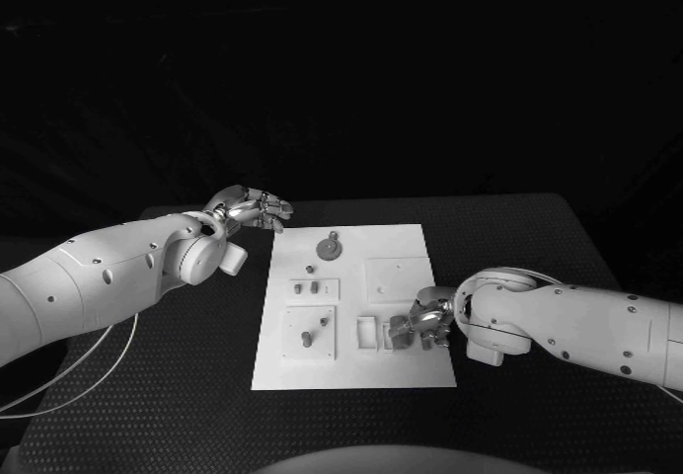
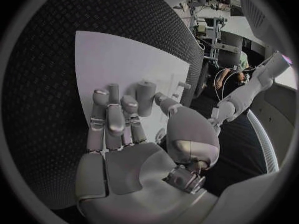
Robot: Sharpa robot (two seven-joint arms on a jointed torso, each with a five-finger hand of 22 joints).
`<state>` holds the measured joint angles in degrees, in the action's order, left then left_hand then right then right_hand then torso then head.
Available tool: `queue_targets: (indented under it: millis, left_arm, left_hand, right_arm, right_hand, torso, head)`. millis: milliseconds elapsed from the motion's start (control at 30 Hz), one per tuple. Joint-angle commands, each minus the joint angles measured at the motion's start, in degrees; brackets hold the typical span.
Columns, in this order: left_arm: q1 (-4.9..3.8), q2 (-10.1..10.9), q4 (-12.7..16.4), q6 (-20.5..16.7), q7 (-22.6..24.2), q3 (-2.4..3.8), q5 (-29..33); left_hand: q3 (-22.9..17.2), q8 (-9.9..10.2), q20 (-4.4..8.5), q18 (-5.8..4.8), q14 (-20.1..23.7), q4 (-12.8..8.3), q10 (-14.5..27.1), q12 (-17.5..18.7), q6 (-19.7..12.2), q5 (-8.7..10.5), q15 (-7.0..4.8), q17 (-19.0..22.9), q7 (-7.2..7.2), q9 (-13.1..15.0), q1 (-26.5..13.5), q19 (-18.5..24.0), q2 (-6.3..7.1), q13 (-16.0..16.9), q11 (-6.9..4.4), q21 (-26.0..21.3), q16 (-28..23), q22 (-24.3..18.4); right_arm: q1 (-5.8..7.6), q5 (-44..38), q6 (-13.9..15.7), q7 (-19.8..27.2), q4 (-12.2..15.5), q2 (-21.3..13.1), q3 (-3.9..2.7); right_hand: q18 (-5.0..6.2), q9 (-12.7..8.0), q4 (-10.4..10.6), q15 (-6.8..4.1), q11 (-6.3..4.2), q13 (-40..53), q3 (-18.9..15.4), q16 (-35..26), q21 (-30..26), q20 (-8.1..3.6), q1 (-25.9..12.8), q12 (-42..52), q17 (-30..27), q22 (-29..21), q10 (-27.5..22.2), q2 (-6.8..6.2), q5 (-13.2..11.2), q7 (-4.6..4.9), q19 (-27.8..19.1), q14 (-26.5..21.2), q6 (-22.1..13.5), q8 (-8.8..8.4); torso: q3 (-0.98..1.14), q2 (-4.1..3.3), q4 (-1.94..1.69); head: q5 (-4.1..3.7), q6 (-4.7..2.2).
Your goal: Assemble the parts on the task board
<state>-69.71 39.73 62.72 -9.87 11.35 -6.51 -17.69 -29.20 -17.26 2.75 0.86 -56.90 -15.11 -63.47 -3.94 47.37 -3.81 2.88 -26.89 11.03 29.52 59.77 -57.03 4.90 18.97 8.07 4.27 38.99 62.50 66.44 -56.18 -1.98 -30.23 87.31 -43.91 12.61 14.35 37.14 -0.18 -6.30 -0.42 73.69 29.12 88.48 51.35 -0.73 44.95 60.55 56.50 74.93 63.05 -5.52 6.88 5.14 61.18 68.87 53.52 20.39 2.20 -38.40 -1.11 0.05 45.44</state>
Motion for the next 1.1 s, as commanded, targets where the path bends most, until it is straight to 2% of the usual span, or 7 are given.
queue_targets:
  millis: [33,167,267,400,567,767,1100]
  left_arm:
    - [-0.03,-0.1,0.15,0.83,0.18,0.04,0.37]
    - [-0.03,-0.13,0.14,0.83,0.19,0.04,0.37]
    - [-0.03,-0.11,0.13,0.79,0.19,0.04,0.37]
    - [-0.03,-0.08,0.15,0.8,0.16,0.04,0.37]
    - [-0.03,-0.1,0.15,0.74,0.18,0.04,0.37]
    - [-0.04,-0.1,0.17,0.78,0.13,0.04,0.37]
    - [-0.05,-0.16,0.21,0.86,-0.01,0.04,0.37]
  left_hand:
    - [-0.06,-0.28,-0.18,-0.06,-0.14,0.41,0.16,-0.15,-0.49,0.07,0.24,-0.09,-0.04,-0.1,-0.47,0.11,-0.06,-0.08,-0.08,-0.29,-0.31,-0.06]
    - [-0.06,-0.28,-0.18,-0.06,-0.13,0.46,0.17,-0.15,-0.51,0.07,0.24,-0.11,-0.03,-0.1,-0.51,0.12,-0.1,-0.09,-0.08,-0.29,-0.34,-0.07]
    - [-0.06,-0.28,-0.18,-0.05,-0.13,0.47,0.17,-0.15,-0.51,0.07,0.25,-0.12,-0.03,-0.11,-0.52,0.12,-0.12,-0.09,-0.08,-0.28,-0.34,-0.07]
    - [-0.07,-0.29,-0.18,-0.05,-0.13,0.49,0.17,-0.15,-0.51,0.06,0.24,-0.13,-0.04,-0.11,-0.53,0.12,-0.15,-0.09,-0.08,-0.28,-0.35,-0.07]
    - [-0.09,-0.29,-0.17,-0.04,-0.13,0.5,0.17,-0.15,-0.51,0.06,0.24,-0.15,-0.04,-0.12,-0.52,0.13,-0.16,-0.09,-0.08,-0.28,-0.37,-0.07]
    - [-0.1,-0.3,-0.17,-0.03,-0.14,0.5,0.17,-0.15,-0.51,0.05,0.24,-0.18,-0.04,-0.12,-0.51,0.14,-0.16,-0.09,-0.09,-0.28,-0.38,-0.06]
    - [-0.12,-0.32,-0.16,-0.02,-0.15,0.5,0.16,-0.16,-0.51,0.05,0.23,-0.23,-0.05,-0.13,-0.48,0.15,-0.14,-0.09,-0.09,-0.27,-0.41,-0.06]
  right_arm:
    - [-0.22,-0.3,-0.71,0.0,-0.06,0.3,0.11]
    - [-0.22,-0.71,-0.27,0.11,-0.08,0.46,0.11]
    - [-0.22,-1.25,0.67,0.31,-0.11,0.41,0.11]
    - [-0.21,-1.31,1.44,0.52,0.27,0.1,0.11]
    - [-0.16,-0.29,1.35,0.52,1.86,-0.8,0.07]
    - [0.79,1.4,2.59,0.73,3.66,-1.39,0.03]
    - [1.41,2.87,2.09,0.98,4.21,0.26,0.02]
  right_hand:
    - [0.65,-0.06,-0.94,-0.03,0.0,-0.15,-0.15,0.21,0.22,0.0,-0.2,0.26,-0.08,1.19,-0.5,0.64,0.05,0.75,-0.38,-0.44,0.79,-0.42]
    - [0.65,0.1,-3.22,-0.02,-0.03,-0.48,0.01,0.3,0.35,0.07,-0.41,0.54,-0.03,1.15,-0.58,1.26,0.07,0.78,-0.41,-0.35,1.09,-0.81]
    - [0.65,0.35,-6.56,-0.05,-0.1,-0.78,0.46,0.41,0.53,0.14,-0.14,0.85,0.04,1.15,-0.59,3.35,0.05,0.72,-0.38,-0.19,1.55,-1.03]
    - [0.65,0.72,-11.76,-0.12,-0.24,-1.27,1.45,0.53,0.75,0.33,-0.02,1.26,0.21,1.12,-0.33,7.31,0.12,0.57,-0.26,0.19,2.41,-1.21]
    - [0.65,0.52,-13.85,-0.21,-0.31,-2.07,2.07,0.45,0.75,0.53,-2.2,1.26,-0.27,1.03,0.0,9.54,0.16,0.41,-0.08,0.25,3.14,-1.79]
    - [0.65,0.3,-14.27,-0.26,-0.37,-2.41,2.35,0.46,0.73,0.54,-3.46,1.31,-0.2,1.01,0.14,9.59,0.15,0.33,0.06,0.45,3.64,-2.07]
    - [0.65,-0.13,-10.91,-0.43,-0.52,-3.12,3.75,0.5,0.47,0.27,-7.53,1.64,-0.4,0.96,0.09,5.67,0.13,0.19,0.41,0.55,4.42,-2.93]
  torso:
    - [-0.04,0.02,0.03]
    - [0.0,-0.01,0.01]
    - [0.01,0.01,0.03]
    - [0.02,-0.01,0.05]
    - [0.04,0.0,0.05]
    - [0.02,-0.02,0.03]
    - [0.02,-0.06,0.01]
  head:
    - [0.05,0.07]
    - [0.11,0.15]
    - [0.14,0.16]
    - [0.18,0.16]
    - [0.24,0.1]
    - [0.23,0.03]
    - [0.32,0.05]
